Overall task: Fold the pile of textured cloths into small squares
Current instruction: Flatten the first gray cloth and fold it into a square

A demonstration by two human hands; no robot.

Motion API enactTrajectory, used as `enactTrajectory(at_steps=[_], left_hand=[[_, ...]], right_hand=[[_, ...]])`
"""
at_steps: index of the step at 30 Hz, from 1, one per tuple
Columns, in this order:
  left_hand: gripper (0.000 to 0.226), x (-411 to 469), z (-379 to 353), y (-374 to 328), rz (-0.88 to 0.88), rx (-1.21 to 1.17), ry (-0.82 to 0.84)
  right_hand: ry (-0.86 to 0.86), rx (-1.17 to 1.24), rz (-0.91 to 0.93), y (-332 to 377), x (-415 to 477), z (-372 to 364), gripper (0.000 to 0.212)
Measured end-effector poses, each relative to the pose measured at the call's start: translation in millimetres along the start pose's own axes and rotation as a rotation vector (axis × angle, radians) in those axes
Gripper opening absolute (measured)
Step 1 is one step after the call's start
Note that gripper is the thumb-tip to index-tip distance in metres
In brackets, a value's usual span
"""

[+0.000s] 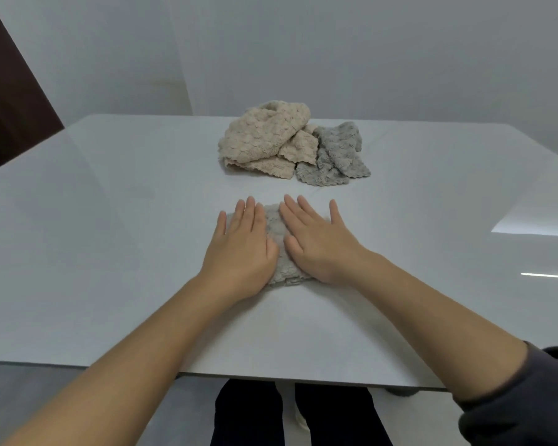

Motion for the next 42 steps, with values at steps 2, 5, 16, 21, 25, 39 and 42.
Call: enactTrajectory(at_steps=[2, 5, 16, 21, 25, 39, 42], left_hand=[[0.062, -1.9, -7.0, 0.8, 0.009, 0.010, 0.039], [0.062, -1.1, -2.0, 1.6, 0.003, 0.009, 0.005], [0.060, -1.1, 4.7, 5.3, 0.018, -0.025, 0.004], [0.063, -9.5, -11.7, 3.8, -0.017, 0.000, 0.028], [0.059, -7.3, -10.8, 3.2, -0.033, 0.007, 0.047], [0.085, -40.0, 32.9, 34.3, -0.209, 0.012, -0.123], [0.070, -33.6, 54.2, 83.0, 0.067, 0.043, -0.260]], right_hand=[[0.047, 0.003, 0.003, 0.7, -2.3, -6.0, 0.059], [-0.005, -0.004, 0.008, -2.0, -1.3, 0.9, 0.059], [0.005, 0.043, -0.009, -7.3, -0.5, 8.9, 0.058], [0.027, 0.021, 0.032, 2.4, -5.3, -8.8, 0.059], [0.035, 0.029, 0.036, 0.6, -3.5, -9.1, 0.058], [-0.023, 0.230, -0.013, -15.1, 45.5, 27.3, 0.052], [-0.025, 0.139, -0.096, -28.0, 47.6, 30.4, 0.048]])
Point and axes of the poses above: each hand's wrist, its own x-axis towards the middle knuckle, its own z-axis out of the back of the hand, y = z × x, the point moved 9 cm from there along x, towards the middle knuckle, and after that the axes turned 6 degrees about -x, right-handed, at the moved point
